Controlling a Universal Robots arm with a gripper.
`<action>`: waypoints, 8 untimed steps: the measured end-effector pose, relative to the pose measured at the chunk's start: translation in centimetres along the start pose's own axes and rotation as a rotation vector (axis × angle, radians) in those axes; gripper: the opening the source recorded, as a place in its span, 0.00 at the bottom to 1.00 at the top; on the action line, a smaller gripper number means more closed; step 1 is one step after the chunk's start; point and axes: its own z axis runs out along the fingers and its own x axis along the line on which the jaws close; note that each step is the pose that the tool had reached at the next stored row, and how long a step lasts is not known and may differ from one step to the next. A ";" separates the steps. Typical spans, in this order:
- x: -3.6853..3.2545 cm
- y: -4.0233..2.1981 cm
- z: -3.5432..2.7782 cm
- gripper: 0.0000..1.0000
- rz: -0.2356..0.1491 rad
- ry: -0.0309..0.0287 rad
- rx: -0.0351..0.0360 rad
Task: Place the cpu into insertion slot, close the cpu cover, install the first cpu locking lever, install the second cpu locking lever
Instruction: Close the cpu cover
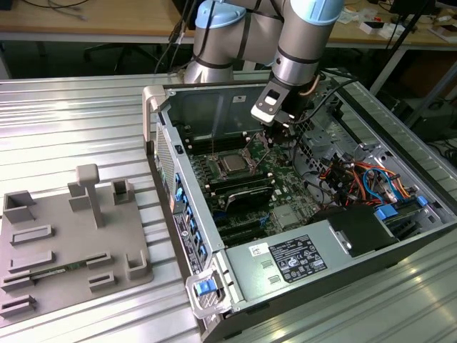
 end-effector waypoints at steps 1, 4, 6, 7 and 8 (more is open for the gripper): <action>0.01 -0.10 0.00 0.11 0.000 0.0000 0.0000; 0.03 -0.42 -0.02 0.11 0.000 0.0003 -0.0001; 0.04 -0.65 -0.04 0.11 0.000 0.0004 0.0000; 0.04 -0.72 -0.04 0.11 0.000 0.0004 0.0000; 0.05 -0.82 -0.05 0.11 0.000 0.0003 0.0000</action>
